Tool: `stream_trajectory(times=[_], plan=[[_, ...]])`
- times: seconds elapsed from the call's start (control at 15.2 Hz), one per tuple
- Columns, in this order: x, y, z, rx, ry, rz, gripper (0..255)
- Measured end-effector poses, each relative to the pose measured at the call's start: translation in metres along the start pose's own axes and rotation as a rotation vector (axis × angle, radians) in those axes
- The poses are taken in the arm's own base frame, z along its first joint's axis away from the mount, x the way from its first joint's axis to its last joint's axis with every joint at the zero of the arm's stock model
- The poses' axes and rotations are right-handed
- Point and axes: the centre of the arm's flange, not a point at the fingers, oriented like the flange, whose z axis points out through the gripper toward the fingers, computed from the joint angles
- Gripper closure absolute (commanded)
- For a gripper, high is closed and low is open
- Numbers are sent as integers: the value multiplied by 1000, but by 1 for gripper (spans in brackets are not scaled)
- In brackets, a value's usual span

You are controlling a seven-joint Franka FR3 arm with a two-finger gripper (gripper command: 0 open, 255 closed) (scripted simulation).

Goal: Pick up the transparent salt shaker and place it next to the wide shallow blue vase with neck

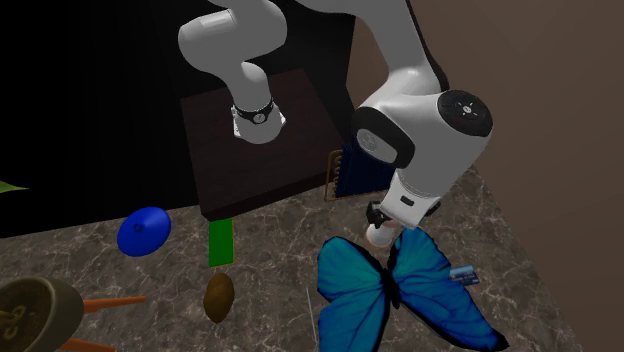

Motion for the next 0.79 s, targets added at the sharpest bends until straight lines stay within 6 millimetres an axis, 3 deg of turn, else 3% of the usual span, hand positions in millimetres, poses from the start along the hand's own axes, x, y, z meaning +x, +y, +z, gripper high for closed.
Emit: stream_trajectory(times=[0.79], plan=[[5,-1,-63,0,0,0,255]])
